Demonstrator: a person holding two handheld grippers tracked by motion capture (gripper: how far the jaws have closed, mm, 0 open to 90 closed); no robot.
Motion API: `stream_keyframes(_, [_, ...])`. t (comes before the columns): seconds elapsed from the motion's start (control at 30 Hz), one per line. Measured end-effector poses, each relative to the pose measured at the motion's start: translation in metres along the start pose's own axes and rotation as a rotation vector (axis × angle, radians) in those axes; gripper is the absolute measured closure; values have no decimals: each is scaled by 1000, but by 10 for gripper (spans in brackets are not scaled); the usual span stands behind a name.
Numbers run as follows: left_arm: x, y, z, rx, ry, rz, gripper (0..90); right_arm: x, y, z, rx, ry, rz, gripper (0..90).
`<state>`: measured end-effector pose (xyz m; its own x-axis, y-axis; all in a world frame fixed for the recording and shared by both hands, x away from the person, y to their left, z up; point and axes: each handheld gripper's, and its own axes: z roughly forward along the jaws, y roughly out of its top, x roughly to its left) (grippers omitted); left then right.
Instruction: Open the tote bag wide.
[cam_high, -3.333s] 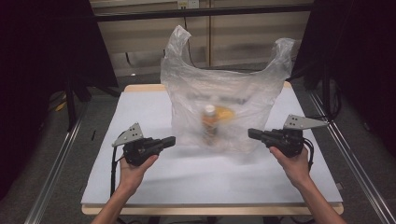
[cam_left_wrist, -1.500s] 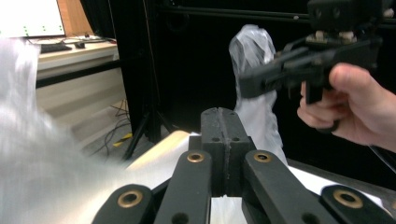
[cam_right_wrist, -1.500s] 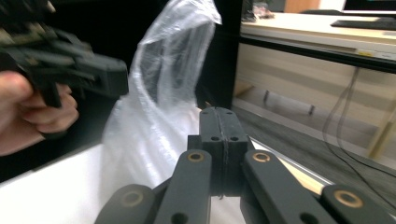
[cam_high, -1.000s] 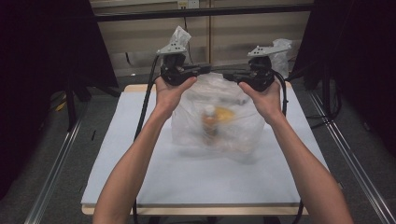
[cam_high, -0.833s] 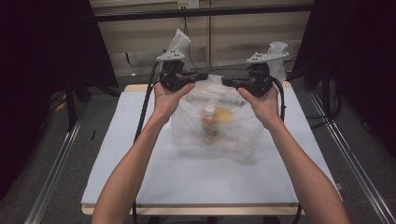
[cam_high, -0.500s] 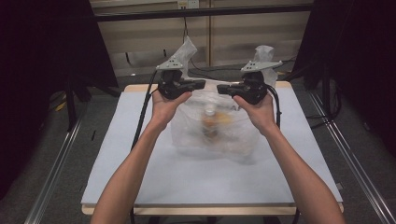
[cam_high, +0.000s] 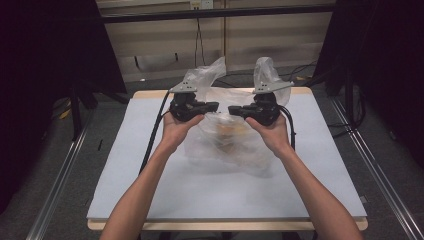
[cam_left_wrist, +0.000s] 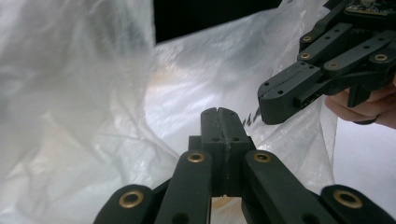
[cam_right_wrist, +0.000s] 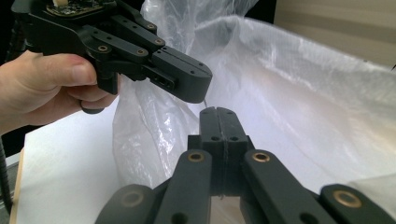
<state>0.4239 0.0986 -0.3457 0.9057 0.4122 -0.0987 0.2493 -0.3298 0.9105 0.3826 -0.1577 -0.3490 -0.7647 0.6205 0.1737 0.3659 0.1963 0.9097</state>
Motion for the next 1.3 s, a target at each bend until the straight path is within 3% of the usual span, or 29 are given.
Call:
stream_keyframes(0.4, [3, -33, 5, 50, 2, -33, 900, -9, -27, 2, 5, -16, 46, 900])
stream_keyframes(0.57, [6, -45, 9, 57, -9, -55, 900, -15, -39, 4, 37, -42, 53, 900])
stream_keyframes(0.7, [3, -55, 13, 84, -9, -49, 900, -16, -49, 8, 52, -34, 60, 900])
stream_keyframes(0.77, [3, -60, 12, 74, -19, -63, 900, -17, -55, 9, 51, -36, 65, 900])
stream_keyframes(0.97, [5, -76, 14, 104, -13, -76, 900, -19, -68, 11, 78, -46, 66, 900])
stream_keyframes(1.0, [6, -79, 15, 115, -13, -75, 900, -20, -70, 12, 90, -52, 59, 900])
stream_keyframes(1.1, [9, -89, 19, 133, -15, -88, 900, -23, -80, 22, 193, -64, 18, 900])
stream_keyframes(1.3, [10, -107, 26, 170, -14, -95, 900, -26, -99, 36, 217, -61, 42, 900])
